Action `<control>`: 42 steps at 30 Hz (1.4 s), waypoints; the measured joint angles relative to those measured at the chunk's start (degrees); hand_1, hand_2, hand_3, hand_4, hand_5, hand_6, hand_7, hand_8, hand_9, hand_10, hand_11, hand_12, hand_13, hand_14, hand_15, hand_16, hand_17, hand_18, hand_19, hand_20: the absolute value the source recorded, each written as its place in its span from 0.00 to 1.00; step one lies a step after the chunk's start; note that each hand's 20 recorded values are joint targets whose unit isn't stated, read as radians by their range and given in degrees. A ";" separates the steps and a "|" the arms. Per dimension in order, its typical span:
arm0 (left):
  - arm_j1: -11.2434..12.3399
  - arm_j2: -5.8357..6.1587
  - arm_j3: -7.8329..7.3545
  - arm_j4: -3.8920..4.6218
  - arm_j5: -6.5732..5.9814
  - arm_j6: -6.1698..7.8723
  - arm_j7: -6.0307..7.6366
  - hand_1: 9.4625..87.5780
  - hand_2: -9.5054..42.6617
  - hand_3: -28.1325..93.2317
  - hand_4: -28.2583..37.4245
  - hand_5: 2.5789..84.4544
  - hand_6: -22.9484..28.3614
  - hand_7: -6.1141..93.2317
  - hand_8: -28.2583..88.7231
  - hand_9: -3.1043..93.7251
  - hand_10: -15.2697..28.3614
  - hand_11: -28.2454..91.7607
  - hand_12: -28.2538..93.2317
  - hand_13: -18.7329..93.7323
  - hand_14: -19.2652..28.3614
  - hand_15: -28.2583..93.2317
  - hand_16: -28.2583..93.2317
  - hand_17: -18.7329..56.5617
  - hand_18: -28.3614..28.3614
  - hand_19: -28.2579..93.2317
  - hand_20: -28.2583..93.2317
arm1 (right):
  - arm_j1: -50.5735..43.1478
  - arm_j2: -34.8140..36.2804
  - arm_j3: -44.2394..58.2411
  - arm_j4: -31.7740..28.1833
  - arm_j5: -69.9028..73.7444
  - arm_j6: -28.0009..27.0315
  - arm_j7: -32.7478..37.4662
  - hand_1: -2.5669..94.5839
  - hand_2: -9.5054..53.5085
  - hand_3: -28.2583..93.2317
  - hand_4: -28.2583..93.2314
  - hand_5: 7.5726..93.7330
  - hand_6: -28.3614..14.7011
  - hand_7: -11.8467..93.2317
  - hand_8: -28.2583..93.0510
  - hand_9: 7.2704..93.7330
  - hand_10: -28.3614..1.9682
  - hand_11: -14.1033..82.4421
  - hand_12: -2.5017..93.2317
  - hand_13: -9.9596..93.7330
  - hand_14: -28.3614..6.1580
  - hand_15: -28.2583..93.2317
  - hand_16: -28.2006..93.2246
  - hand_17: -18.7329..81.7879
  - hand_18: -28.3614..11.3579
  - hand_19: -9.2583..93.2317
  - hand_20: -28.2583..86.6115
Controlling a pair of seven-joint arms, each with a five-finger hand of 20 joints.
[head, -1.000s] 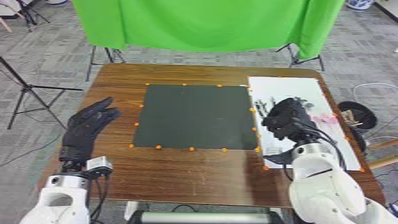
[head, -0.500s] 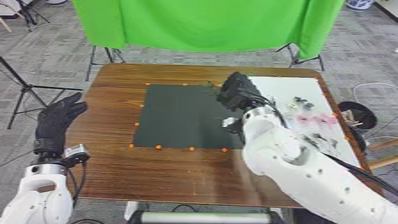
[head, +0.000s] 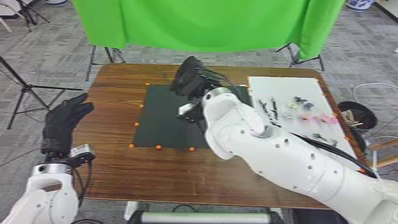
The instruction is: Arrange flowers
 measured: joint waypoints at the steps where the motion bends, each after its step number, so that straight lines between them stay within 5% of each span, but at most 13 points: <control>1: -0.21 0.00 0.32 0.12 -0.03 0.00 0.02 0.07 0.27 0.79 0.00 0.60 0.52 0.18 0.17 0.56 0.70 0.39 0.30 0.53 0.73 0.39 0.20 0.46 0.69 0.30 0.39 | -0.12 -0.55 -0.68 0.02 0.33 0.65 -0.07 0.64 0.00 0.73 0.29 0.84 0.49 0.44 0.34 1.00 0.55 0.48 0.35 1.00 0.82 0.73 0.38 0.98 0.66 0.88 0.61; 12: -1.97 -0.17 3.32 1.33 -0.31 -0.25 0.03 0.08 0.27 0.78 0.00 0.60 0.52 0.18 0.17 0.56 0.70 0.39 0.30 0.53 0.73 0.39 0.20 0.46 0.68 0.30 0.39 | -3.53 -3.18 -3.08 1.03 6.74 6.36 -0.25 0.64 0.00 0.74 0.29 0.84 0.49 0.45 0.33 1.00 0.55 0.47 0.34 1.00 0.81 0.72 0.37 0.98 0.65 0.87 0.60; 25: -4.06 -2.11 7.48 3.13 -0.72 -1.26 0.43 0.07 0.26 0.79 0.00 0.60 0.52 0.18 0.17 0.56 0.69 0.39 0.30 0.53 0.72 0.39 0.20 0.45 0.67 0.29 0.39 | -7.58 -4.00 -2.03 4.70 11.25 9.56 1.25 0.65 0.00 0.73 0.27 0.83 0.49 0.46 0.32 1.00 0.55 0.44 0.32 1.00 0.78 0.69 0.36 0.98 0.64 0.85 0.59; 42: -5.14 -3.00 8.57 3.38 -0.72 -2.21 0.26 0.08 0.25 0.80 0.00 0.60 0.52 0.18 0.17 0.56 0.69 0.39 0.30 0.53 0.73 0.39 0.20 0.45 0.67 0.29 0.39 | -8.48 -4.94 -4.22 5.01 19.54 11.44 2.09 0.65 0.00 0.73 0.24 0.81 0.51 0.46 0.30 1.00 0.52 0.37 0.28 1.00 0.72 0.64 0.35 0.97 0.62 0.82 0.55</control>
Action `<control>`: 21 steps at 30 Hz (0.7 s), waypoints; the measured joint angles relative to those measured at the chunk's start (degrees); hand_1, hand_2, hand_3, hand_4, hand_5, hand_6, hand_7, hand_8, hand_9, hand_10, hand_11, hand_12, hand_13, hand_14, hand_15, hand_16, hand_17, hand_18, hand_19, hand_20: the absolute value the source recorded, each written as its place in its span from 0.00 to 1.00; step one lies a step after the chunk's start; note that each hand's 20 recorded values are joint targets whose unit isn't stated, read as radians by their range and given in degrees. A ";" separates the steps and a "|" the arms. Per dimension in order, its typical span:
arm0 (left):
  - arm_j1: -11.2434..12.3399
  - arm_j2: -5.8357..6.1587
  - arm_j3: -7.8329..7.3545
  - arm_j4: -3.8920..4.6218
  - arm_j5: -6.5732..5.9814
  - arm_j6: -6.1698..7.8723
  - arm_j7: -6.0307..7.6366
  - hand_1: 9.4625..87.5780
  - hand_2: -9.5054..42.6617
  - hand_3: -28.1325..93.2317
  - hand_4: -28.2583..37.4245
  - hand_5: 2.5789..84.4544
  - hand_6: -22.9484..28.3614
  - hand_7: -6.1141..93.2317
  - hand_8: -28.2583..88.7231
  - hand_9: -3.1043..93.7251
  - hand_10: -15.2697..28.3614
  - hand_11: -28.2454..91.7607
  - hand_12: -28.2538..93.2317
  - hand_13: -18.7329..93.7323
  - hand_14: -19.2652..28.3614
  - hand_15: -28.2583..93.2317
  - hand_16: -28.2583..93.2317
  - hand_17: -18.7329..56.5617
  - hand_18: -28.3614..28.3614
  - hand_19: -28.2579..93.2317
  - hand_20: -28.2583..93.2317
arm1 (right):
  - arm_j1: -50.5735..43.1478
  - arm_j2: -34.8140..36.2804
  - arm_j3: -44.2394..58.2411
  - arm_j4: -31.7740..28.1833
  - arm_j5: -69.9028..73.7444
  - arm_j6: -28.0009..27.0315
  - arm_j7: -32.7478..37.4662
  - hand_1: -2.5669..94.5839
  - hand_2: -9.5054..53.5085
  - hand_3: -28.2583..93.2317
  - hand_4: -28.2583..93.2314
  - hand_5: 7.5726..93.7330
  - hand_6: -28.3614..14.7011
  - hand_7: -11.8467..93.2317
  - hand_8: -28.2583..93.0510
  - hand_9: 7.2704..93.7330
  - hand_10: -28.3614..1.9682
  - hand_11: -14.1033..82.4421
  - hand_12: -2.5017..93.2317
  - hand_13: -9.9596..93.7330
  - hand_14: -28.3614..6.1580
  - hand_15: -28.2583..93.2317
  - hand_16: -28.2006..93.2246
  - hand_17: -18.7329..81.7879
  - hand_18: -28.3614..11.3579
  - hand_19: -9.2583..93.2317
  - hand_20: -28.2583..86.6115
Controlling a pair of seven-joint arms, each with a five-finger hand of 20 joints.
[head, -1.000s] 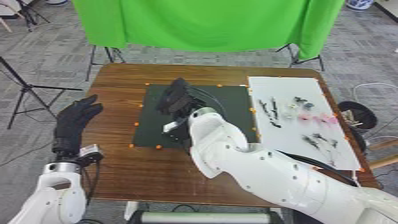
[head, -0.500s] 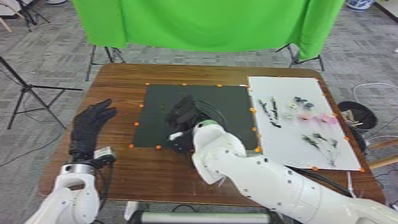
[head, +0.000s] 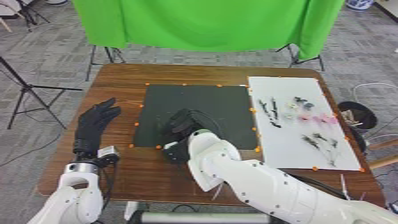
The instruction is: Arrange flowers
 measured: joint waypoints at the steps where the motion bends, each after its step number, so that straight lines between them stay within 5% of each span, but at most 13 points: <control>1: -0.04 -0.08 0.06 0.05 0.00 -0.04 0.00 0.08 0.24 0.80 0.00 0.60 0.52 0.18 0.17 0.56 0.69 0.39 0.30 0.53 0.73 0.39 0.20 0.45 0.67 0.29 0.39 | -0.05 -0.07 -0.10 0.00 0.31 0.12 0.01 0.65 0.00 0.73 0.23 0.81 0.51 0.46 0.30 1.00 0.52 0.37 0.28 1.00 0.73 0.64 0.35 0.97 0.62 0.82 0.55; 16: -0.84 -0.58 0.94 0.68 0.02 -0.59 -0.08 0.08 0.22 0.81 0.00 0.59 0.52 0.18 0.17 0.56 0.69 0.39 0.30 0.53 0.73 0.39 0.20 0.45 0.67 0.29 0.39 | -0.19 -0.61 -0.03 0.24 4.05 0.51 0.16 0.67 0.00 0.72 0.20 0.77 0.54 0.49 0.28 1.00 0.54 0.28 0.28 1.00 0.72 0.58 0.36 0.95 0.63 0.81 0.51; 21: -0.79 -0.67 0.92 0.64 0.03 -0.60 -0.15 0.09 0.22 0.80 0.00 0.59 0.52 0.18 0.17 0.56 0.69 0.39 0.30 0.53 0.73 0.39 0.20 0.45 0.67 0.29 0.39 | -0.36 -0.63 0.20 0.27 3.99 0.30 0.08 0.60 0.00 0.75 0.22 0.75 0.54 0.50 0.28 0.99 0.54 0.29 0.28 1.00 0.71 0.57 0.37 0.95 0.61 0.81 0.51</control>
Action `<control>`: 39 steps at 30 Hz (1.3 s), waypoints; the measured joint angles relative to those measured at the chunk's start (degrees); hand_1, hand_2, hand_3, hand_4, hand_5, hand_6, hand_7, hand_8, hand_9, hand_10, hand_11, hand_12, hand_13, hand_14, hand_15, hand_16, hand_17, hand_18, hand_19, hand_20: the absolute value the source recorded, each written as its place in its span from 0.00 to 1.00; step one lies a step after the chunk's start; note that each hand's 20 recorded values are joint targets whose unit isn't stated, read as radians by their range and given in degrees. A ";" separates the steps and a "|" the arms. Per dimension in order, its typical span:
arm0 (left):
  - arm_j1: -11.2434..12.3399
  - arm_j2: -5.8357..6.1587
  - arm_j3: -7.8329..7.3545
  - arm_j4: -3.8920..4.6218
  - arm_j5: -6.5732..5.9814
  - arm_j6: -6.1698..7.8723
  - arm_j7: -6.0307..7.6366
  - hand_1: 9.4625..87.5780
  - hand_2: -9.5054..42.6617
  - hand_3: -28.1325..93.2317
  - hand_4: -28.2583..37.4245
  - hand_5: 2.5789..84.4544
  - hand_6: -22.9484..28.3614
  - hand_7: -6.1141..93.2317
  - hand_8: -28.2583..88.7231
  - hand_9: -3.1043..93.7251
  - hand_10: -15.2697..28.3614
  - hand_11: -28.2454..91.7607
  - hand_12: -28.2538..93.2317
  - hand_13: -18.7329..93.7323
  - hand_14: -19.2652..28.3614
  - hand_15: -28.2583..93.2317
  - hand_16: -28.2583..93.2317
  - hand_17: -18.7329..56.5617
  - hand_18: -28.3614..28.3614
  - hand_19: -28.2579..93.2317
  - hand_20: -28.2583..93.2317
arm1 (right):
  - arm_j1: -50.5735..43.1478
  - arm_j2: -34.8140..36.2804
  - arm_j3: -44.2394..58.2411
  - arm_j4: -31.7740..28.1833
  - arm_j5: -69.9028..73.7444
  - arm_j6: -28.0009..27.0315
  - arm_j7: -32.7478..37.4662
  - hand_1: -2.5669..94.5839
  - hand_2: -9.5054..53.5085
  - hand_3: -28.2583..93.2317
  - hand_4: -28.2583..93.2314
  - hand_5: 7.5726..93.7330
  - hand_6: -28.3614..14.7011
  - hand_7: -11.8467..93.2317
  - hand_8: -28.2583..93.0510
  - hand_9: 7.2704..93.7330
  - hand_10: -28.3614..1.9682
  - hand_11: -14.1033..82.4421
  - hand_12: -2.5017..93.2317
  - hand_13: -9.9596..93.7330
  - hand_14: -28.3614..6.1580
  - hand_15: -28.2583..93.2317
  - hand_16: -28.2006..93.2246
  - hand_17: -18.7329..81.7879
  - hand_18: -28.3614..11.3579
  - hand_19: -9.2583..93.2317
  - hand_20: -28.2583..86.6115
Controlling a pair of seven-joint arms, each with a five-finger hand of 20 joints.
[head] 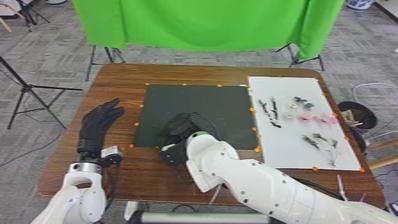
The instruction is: Arrange flowers
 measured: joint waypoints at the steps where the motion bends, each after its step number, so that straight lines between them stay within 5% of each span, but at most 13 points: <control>1: 0.06 -0.03 -0.05 -0.03 0.00 0.00 -0.01 0.09 0.22 0.80 0.00 0.59 0.52 0.18 0.17 0.56 0.69 0.39 0.30 0.53 0.73 0.39 0.20 0.45 0.67 0.29 0.39 | 0.00 0.03 -0.01 -0.02 -0.17 -0.07 -0.13 0.56 0.01 0.75 0.21 0.75 0.55 0.50 0.28 0.97 0.52 0.33 0.24 1.00 0.70 0.57 0.37 0.94 0.61 0.81 0.51; 3: 0.24 -0.06 -0.18 -0.13 0.00 0.01 -0.05 0.08 0.22 0.81 0.00 0.59 0.52 0.18 0.17 0.56 0.69 0.39 0.30 0.53 0.73 0.39 0.20 0.45 0.67 0.29 0.39 | 0.04 0.30 -0.31 -0.23 -1.18 -0.46 -0.65 0.44 0.06 0.78 0.20 0.75 0.56 0.48 0.28 0.95 0.47 0.36 0.21 1.00 0.68 0.55 0.38 0.94 0.59 0.81 0.52; 4: 0.41 -0.07 -0.29 -0.23 0.00 0.02 -0.08 0.08 0.22 0.81 0.00 0.59 0.52 0.18 0.17 0.56 0.69 0.39 0.30 0.53 0.73 0.39 0.20 0.45 0.67 0.29 0.39 | 0.17 0.59 -0.82 -0.45 -2.23 -0.74 -1.14 0.36 0.12 0.81 0.19 0.75 0.56 0.47 0.17 0.94 0.44 0.36 0.20 1.00 0.65 0.54 0.39 0.93 0.58 0.80 0.52; 8: 1.18 -0.06 -0.94 -0.60 0.00 0.06 -0.27 0.08 0.20 0.80 0.00 0.60 0.52 0.18 0.17 0.56 0.69 0.39 0.30 0.53 0.73 0.39 0.20 0.43 0.68 0.30 0.39 | 1.59 2.69 -4.77 -2.03 -5.04 -1.10 -5.82 0.27 0.19 0.80 0.17 0.72 0.57 0.44 0.13 0.82 0.37 0.32 0.19 0.98 0.58 0.49 0.42 0.89 0.52 0.81 0.51; 14: 1.38 0.23 -2.14 -0.12 -0.23 0.40 -0.65 0.07 0.21 0.80 0.00 0.59 0.52 0.18 0.17 0.56 0.69 0.39 0.30 0.57 0.75 0.41 0.19 0.42 0.68 0.29 0.38 | 2.31 5.71 -6.62 -5.62 -4.54 -4.31 -9.04 0.21 0.23 0.78 0.16 0.66 0.56 0.36 0.15 0.67 0.36 0.25 0.17 0.93 0.54 0.51 0.42 0.83 0.45 0.84 0.47; 22: 2.36 0.29 -5.39 0.38 -2.43 2.25 -1.10 0.07 0.21 0.80 0.00 0.59 0.51 0.18 0.17 0.56 0.69 0.38 0.30 0.56 0.75 0.41 0.19 0.38 0.67 0.27 0.37 | 2.26 8.67 -5.82 -7.01 -4.35 -18.62 -16.72 0.13 0.37 0.74 0.11 0.50 0.53 0.20 0.18 0.47 0.46 0.20 0.10 0.96 0.57 0.63 0.40 0.84 0.40 0.98 0.44; 28: 2.36 0.30 -5.05 0.87 -3.12 2.44 -1.10 0.07 0.21 0.80 0.00 0.59 0.51 0.18 0.17 0.56 0.69 0.38 0.30 0.56 0.75 0.41 0.19 0.38 0.67 0.27 0.36 | 3.89 7.88 -4.74 -5.48 -8.06 -29.58 -15.83 0.11 0.43 0.73 0.09 0.46 0.49 0.16 0.17 0.42 0.50 0.19 0.08 0.98 0.61 0.69 0.40 0.87 0.38 1.00 0.56; 39: 2.19 0.21 -4.38 0.82 -3.29 2.43 -1.05 0.07 0.21 0.80 0.00 0.59 0.51 0.18 0.17 0.56 0.69 0.39 0.30 0.56 0.75 0.41 0.19 0.37 0.67 0.27 0.36 | 7.74 4.95 -3.81 -1.64 -15.39 -36.87 -11.17 0.09 0.45 0.72 0.08 0.44 0.48 0.15 0.17 0.40 0.51 0.19 0.07 0.99 0.62 0.71 0.40 0.88 0.38 1.00 0.61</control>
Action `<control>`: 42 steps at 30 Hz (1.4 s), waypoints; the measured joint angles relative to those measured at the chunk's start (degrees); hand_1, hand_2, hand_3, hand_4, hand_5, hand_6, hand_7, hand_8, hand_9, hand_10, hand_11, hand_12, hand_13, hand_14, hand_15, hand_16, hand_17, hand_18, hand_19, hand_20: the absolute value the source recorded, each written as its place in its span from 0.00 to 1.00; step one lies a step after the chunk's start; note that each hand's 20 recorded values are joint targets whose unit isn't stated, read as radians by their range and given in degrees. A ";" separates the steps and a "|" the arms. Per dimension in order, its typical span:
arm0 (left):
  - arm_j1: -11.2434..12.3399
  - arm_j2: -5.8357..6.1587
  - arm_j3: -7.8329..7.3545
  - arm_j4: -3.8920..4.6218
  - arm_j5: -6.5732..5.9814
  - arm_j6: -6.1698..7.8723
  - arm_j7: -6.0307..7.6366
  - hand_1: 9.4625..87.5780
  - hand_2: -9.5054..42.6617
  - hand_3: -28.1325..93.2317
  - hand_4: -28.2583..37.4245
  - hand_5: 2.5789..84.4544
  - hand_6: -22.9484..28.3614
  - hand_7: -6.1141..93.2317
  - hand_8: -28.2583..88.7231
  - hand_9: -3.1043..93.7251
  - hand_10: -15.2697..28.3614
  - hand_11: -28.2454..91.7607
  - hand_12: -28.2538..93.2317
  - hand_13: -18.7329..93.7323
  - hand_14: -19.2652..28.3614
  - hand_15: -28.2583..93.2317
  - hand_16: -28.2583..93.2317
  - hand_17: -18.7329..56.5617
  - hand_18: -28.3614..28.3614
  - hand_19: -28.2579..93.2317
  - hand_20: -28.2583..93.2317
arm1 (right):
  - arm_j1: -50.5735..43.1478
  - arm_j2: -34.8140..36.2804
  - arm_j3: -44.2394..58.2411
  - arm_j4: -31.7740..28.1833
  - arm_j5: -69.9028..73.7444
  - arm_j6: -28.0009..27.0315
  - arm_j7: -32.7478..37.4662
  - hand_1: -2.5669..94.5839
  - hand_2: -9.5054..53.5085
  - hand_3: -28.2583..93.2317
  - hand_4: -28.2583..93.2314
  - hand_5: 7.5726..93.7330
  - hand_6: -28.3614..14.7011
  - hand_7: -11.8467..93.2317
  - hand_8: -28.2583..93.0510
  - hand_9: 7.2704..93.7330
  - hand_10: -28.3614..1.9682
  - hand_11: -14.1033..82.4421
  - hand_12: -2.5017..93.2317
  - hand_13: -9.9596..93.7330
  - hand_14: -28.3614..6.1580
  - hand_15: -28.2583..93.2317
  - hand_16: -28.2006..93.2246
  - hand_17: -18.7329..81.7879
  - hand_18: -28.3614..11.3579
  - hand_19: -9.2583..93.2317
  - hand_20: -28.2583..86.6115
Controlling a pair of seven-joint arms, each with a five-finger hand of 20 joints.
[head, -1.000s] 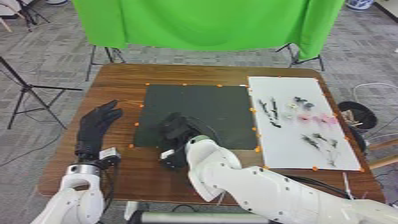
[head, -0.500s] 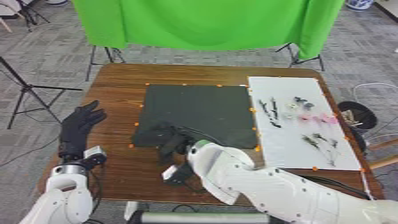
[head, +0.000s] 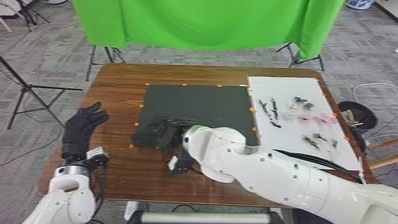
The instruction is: Arrange flowers
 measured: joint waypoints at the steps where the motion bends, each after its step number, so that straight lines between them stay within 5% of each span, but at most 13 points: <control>1: -0.01 -0.02 0.01 0.00 -0.01 0.00 0.01 0.07 0.21 0.80 0.00 0.59 0.51 0.18 0.17 0.56 0.69 0.39 0.30 0.56 0.75 0.41 0.19 0.37 0.67 0.27 0.36 | 0.09 -0.08 0.04 0.23 0.00 -0.18 0.14 0.09 0.45 0.72 0.08 0.44 0.48 0.16 0.17 0.40 0.51 0.19 0.07 0.99 0.62 0.71 0.40 0.88 0.38 1.00 0.61; 13: -0.25 -0.32 0.37 -0.02 -0.14 0.00 0.03 0.07 0.21 0.80 0.00 0.59 0.51 0.18 0.17 0.56 0.69 0.39 0.30 0.56 0.75 0.41 0.19 0.37 0.67 0.27 0.36 | 0.13 -0.17 -0.10 1.43 -3.77 -4.19 0.50 0.08 0.45 0.72 0.08 0.46 0.49 0.16 0.17 0.42 0.52 0.19 0.07 0.99 0.63 0.72 0.40 0.88 0.37 1.00 0.63; 31: -0.85 -0.36 1.51 0.00 -0.14 -0.07 -0.08 0.07 0.21 0.80 0.00 0.59 0.51 0.18 0.17 0.57 0.69 0.39 0.30 0.56 0.75 0.41 0.19 0.37 0.67 0.27 0.36 | 0.04 -0.23 0.71 1.89 -3.64 2.16 0.74 0.09 0.41 0.74 0.09 0.46 0.50 0.17 0.17 0.43 0.51 0.19 0.07 0.99 0.63 0.72 0.40 0.88 0.38 1.00 0.62; 37: -0.47 -0.50 1.20 -0.33 -0.13 -0.07 -0.14 0.07 0.21 0.81 0.00 0.59 0.51 0.18 0.17 0.56 0.69 0.39 0.30 0.56 0.75 0.41 0.19 0.38 0.67 0.27 0.36 | -1.60 1.18 3.48 -1.76 -2.20 6.27 -0.34 0.23 0.15 0.75 0.14 0.52 0.53 0.21 0.17 0.51 0.48 0.21 0.11 0.98 0.63 0.67 0.40 0.85 0.39 1.00 0.54; 42: 0.57 -0.55 0.26 -1.07 -0.14 -0.03 -0.21 0.07 0.19 0.81 0.00 0.59 0.51 0.18 0.17 0.56 0.69 0.39 0.30 0.56 0.75 0.41 0.19 0.39 0.68 0.28 0.36 | -6.25 6.23 10.80 -12.39 -5.81 13.99 -2.11 0.24 0.01 0.76 0.12 0.52 0.54 0.22 0.17 0.55 0.41 0.22 0.16 0.94 0.62 0.69 0.40 0.81 0.38 1.00 0.56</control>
